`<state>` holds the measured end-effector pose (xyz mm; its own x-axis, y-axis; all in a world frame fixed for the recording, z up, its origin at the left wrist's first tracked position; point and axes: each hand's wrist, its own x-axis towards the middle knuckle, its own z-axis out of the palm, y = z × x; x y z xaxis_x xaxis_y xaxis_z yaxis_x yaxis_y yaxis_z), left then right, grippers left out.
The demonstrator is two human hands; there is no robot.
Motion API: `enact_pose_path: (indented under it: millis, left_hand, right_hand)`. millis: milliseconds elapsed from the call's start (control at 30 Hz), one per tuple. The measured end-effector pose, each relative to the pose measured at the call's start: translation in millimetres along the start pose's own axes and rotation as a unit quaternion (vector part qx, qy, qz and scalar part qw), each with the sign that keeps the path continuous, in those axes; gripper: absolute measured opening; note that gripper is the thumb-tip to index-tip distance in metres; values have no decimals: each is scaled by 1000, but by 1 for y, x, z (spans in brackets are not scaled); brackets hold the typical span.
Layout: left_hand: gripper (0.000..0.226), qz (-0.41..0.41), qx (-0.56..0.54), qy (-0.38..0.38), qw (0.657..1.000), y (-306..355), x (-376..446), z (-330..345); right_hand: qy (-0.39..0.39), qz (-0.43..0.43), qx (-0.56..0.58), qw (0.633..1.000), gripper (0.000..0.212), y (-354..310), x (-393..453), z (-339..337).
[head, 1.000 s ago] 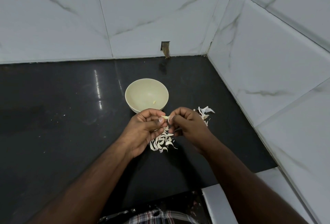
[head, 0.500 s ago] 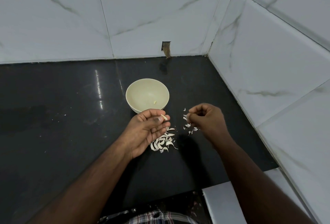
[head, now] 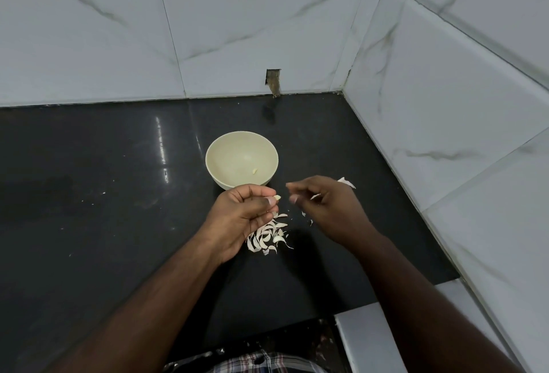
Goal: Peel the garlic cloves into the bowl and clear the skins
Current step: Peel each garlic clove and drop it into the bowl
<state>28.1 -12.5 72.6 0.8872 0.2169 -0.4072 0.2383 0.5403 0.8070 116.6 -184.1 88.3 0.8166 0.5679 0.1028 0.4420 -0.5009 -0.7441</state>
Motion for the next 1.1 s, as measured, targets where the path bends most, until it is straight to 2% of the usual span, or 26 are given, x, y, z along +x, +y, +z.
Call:
enact_pose_path:
  millis: [200,467,667,800,933,1100]
  left_hand:
    - [11,20,35,7,999,-1,-1,-1]
    - [11,66,98,29,993,-3,-1,1]
    - [12,68,114,12,991,-4,-2,0]
    - [13,68,83,11,994,-3,-2,0]
    - [19,64,7,29,997,-4,-2,3]
    - [19,56,-31,45,997,-8,-2,5]
  right_hand:
    - [-48,-35,-46,997,13,-11,2,7]
    - [-9,-60,-89,994,4,-10,2,15]
    - [-3,-63,-91,994,5,-12,1,16]
    - [4,-57,-65,996,11,-11,0,17]
    - [9,-51,-47,998,0,-11,-1,18]
    - [10,-38,-25,999,3,-9,-3,20]
